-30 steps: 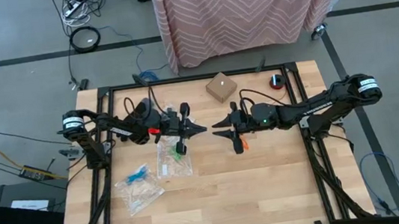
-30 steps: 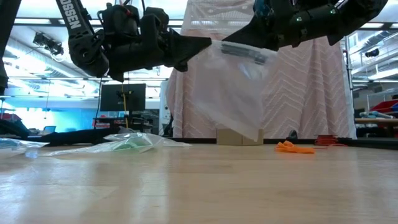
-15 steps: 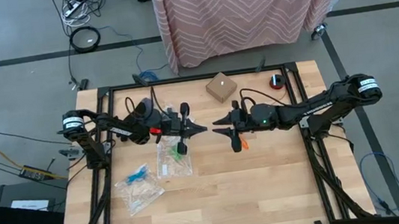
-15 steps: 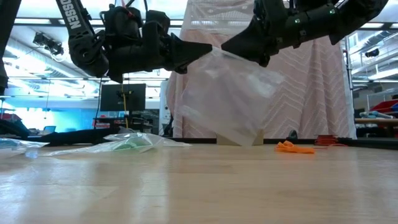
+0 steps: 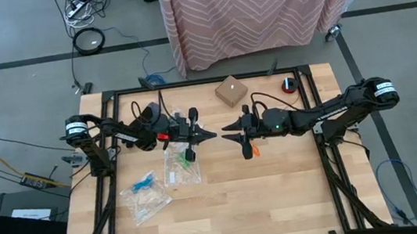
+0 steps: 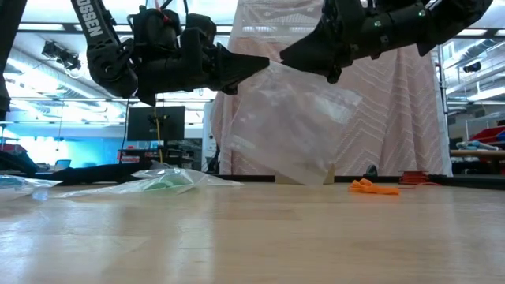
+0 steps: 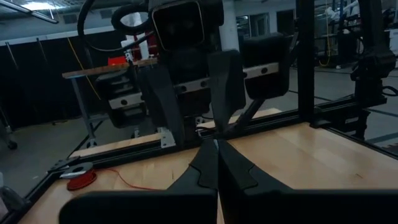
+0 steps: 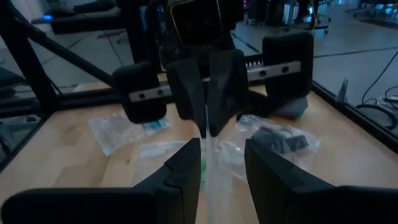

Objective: Sort rubber bands
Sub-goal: Open the transparent zip bag

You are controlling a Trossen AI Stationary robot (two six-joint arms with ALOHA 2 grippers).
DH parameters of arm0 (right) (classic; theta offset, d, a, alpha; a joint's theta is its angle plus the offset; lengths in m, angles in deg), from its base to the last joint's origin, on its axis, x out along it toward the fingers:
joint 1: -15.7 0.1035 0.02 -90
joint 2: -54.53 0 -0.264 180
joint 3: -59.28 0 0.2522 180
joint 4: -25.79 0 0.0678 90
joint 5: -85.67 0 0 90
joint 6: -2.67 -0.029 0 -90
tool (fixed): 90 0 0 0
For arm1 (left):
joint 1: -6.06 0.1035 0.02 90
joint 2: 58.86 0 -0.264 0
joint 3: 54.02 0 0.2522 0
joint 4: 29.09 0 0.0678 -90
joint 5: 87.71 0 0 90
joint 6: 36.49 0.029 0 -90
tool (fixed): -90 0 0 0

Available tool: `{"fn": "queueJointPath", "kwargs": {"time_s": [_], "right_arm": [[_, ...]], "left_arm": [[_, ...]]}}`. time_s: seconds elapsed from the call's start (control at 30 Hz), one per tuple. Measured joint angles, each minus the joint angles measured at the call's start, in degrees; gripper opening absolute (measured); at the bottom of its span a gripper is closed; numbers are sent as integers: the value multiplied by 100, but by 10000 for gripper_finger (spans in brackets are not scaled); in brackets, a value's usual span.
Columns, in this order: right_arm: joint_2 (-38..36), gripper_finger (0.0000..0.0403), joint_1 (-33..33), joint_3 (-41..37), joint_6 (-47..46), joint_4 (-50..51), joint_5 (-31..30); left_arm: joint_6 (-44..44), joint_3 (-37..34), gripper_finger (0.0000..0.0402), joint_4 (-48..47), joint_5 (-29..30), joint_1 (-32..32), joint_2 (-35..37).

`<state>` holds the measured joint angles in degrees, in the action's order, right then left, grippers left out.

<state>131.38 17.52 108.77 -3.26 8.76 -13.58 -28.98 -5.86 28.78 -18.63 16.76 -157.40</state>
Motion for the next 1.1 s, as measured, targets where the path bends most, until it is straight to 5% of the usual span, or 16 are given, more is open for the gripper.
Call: {"fn": "queueJointPath", "kwargs": {"time_s": [1.1], "right_arm": [[2,113,-15,-2,254,193,-162]], "left_arm": [[251,-98,1,229,30,1,-2]]}}
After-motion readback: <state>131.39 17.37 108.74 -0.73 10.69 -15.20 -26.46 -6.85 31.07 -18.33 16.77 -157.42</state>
